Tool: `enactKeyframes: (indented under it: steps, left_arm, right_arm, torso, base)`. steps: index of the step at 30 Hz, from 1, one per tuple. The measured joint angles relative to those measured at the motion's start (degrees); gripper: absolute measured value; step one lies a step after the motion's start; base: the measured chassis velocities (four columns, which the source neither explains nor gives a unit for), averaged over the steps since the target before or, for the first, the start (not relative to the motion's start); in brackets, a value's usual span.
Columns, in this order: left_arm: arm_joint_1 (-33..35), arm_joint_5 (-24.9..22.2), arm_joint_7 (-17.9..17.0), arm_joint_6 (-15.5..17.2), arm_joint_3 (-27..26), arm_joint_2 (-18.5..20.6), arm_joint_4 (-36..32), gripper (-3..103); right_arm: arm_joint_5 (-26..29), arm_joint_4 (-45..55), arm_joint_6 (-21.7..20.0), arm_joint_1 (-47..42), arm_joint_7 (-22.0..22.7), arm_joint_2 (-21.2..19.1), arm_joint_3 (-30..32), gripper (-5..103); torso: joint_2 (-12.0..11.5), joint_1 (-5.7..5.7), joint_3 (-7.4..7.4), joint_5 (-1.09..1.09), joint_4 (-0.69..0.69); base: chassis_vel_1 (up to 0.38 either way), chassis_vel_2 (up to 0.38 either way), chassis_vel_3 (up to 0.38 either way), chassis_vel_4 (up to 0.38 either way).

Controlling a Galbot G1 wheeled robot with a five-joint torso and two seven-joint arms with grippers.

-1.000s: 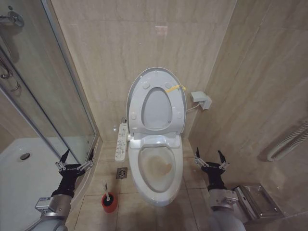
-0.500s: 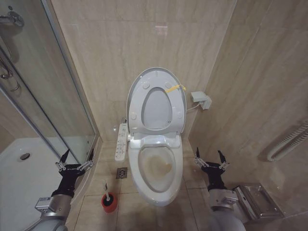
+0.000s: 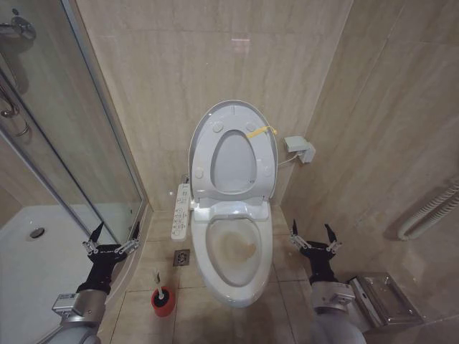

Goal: Open the toilet lid, clean the toilet bowl with a toilet brush, close the toilet lid, and flush.

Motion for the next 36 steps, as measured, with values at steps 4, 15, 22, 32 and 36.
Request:
enactKeyframes:
  steps: [4, 15, 22, 32, 36]
  left_arm:
    - [0.0, 0.0, 0.0, 0.0, 0.0, 0.0, 0.0, 100]
    - [0.0, 0.0, 0.0, 0.0, 0.0, 0.0, 0.0, 100]
    - [-1.3, -0.3, -0.8, 2.8, 0.6, 0.0, 1.3, 100]
    - [-7.4, 2.7, -5.4, 15.6, 3.9, 0.1, 6.2, 100]
    - [-6.0, 5.7, -4.4, 8.4, 4.0, 0.1, 3.0, 100]
  right_arm:
    - [0.0, 0.0, 0.0, 0.0, 0.0, 0.0, 0.0, 100]
    - [0.0, 0.0, 0.0, 0.0, 0.0, 0.0, 0.0, 100]
    - [0.0, 0.0, 0.0, 0.0, 0.0, 0.0, 0.0, 100]
    - [0.0, 0.0, 0.0, 0.0, 0.0, 0.0, 0.0, 100]
    - [0.0, 0.0, 0.0, 0.0, 0.0, 0.0, 0.0, 100]
  torso:
    - [0.0, 0.0, 0.0, 0.0, 0.0]
    - [0.0, 0.0, 0.0, 0.0, 0.0]
    - [0.0, 0.0, 0.0, 0.01, 0.01]
    - [0.0, 0.0, 0.0, 0.0, -0.01]
    - [0.0, 0.0, 0.0, 0.02, 0.01]
  base:
    - [0.0, 0.0, 0.0, 0.0]
    - [0.0, 0.0, 0.0, 0.0]
    - [0.0, 0.0, 0.0, 0.0]
    - [0.0, 0.0, 0.0, 0.0]
    - [0.0, 0.0, 0.0, 0.0]
